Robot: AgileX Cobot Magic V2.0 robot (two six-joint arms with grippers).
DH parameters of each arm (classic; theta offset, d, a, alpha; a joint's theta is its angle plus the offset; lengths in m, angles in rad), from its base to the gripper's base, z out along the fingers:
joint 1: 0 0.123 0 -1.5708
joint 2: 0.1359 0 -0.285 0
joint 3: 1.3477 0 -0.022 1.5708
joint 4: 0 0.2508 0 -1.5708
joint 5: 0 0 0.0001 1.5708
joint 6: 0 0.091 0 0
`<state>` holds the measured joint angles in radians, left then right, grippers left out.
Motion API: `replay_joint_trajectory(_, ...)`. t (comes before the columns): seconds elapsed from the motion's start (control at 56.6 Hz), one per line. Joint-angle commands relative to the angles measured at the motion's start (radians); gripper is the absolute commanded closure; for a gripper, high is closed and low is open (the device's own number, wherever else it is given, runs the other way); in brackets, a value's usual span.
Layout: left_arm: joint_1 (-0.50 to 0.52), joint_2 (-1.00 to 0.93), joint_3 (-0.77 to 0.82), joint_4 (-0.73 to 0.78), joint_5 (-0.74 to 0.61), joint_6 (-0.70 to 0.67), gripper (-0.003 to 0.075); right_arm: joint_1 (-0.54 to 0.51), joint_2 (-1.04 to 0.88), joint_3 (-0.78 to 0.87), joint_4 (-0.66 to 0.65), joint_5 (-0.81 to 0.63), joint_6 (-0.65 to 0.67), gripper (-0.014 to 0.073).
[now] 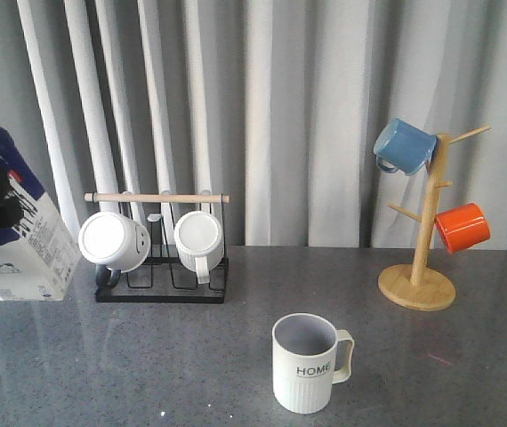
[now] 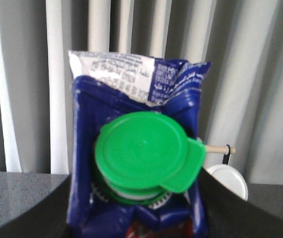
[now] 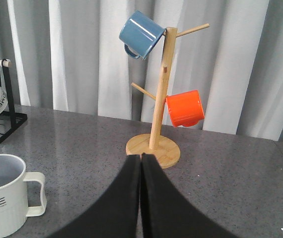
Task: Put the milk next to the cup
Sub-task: 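Lift the milk carton off the table with the left gripper, then carry the milk carton toward the white HOME mug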
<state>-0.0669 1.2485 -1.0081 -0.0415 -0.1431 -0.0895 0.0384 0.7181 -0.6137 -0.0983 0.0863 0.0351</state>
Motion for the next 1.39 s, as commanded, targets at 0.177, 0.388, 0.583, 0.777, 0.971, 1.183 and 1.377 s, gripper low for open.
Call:
replay_joint_trajectory(0.177,-0.006,-0.065,-0.034,0.0,-0.081,-0.01,0.0726,-0.005,-0.005,-0.026,-0.009,-0.069,0.001,0.0602)
replay_joint_trajectory(0.388,-0.006,-0.065,-0.034,-0.215,-0.068,-0.01,0.0726,-0.005,-0.005,-0.026,-0.009,-0.069,0.001,0.0602)
replay_joint_trajectory(0.583,-0.016,-0.067,-0.034,-0.555,-0.068,-0.009,0.0726,-0.005,-0.005,-0.026,-0.009,-0.069,0.001,0.0602)
replay_joint_trajectory(0.777,-0.078,-0.067,-0.034,-0.593,-0.076,0.077,0.0726,-0.005,-0.005,-0.026,-0.009,-0.069,0.001,0.0602)
replay_joint_trajectory(0.971,-0.198,-0.067,-0.034,-0.659,0.03,0.584,0.0726,-0.005,-0.005,-0.026,-0.009,-0.069,0.001,0.0602)
replay_joint_trajectory(1.183,-0.428,-0.024,-0.034,-1.163,-0.157,1.22,0.0726,-0.005,-0.005,-0.026,-0.009,-0.069,0.001,0.0602)
replay_joint_trajectory(1.377,-0.623,0.091,-0.034,-1.366,-0.452,1.305,0.0726,-0.005,-0.005,-0.026,-0.009,-0.069,0.001,0.0602)
